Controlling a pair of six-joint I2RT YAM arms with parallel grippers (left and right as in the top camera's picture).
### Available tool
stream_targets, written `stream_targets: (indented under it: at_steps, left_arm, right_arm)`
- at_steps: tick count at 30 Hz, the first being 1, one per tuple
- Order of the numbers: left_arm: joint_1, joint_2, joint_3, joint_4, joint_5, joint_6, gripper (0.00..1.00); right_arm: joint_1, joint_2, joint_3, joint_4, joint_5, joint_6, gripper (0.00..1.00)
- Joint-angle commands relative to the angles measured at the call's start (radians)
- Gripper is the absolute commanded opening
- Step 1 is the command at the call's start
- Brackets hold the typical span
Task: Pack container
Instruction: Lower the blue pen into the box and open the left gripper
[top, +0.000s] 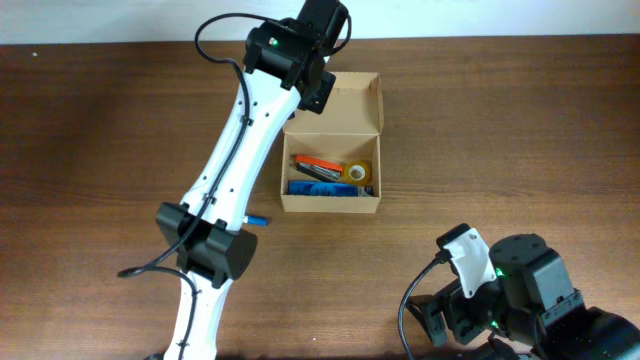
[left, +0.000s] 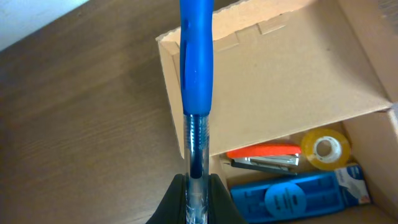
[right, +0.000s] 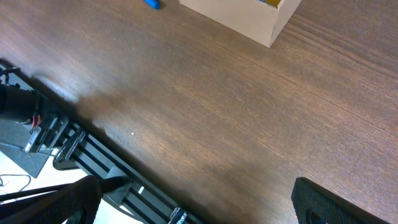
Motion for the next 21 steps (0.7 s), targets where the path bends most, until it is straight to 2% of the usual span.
stream_targets:
  at_steps: [1,4,8,13,21]
  left_arm:
    - [0.006,-0.138,-0.034,0.009,0.034,0.042,0.02]
    - [0.006,-0.243,-0.209,0.081,0.091,0.113,0.02]
    - [0.011,-0.417,-0.537,0.252,0.137,0.172,0.02]
    - [0.011,-0.447,-0.678,0.271,0.379,0.485,0.02]
    - [0.01,-0.441,-0.912,0.389,0.384,0.797,0.02]
  right_arm:
    - [0.005,-0.003,0.013,0.002,0.002,0.0,0.99]
    - [0.005,-0.004,0.013,0.002,0.002,0.0,0.99]
    - [0.005,-0.004,0.013,0.002,0.002,0.0,0.99]
    - [0.005,-0.004,0.013,0.002,0.002,0.0,0.99]
    - [0.005,-0.003,0.013,0.002,0.013,0.0,0.99]
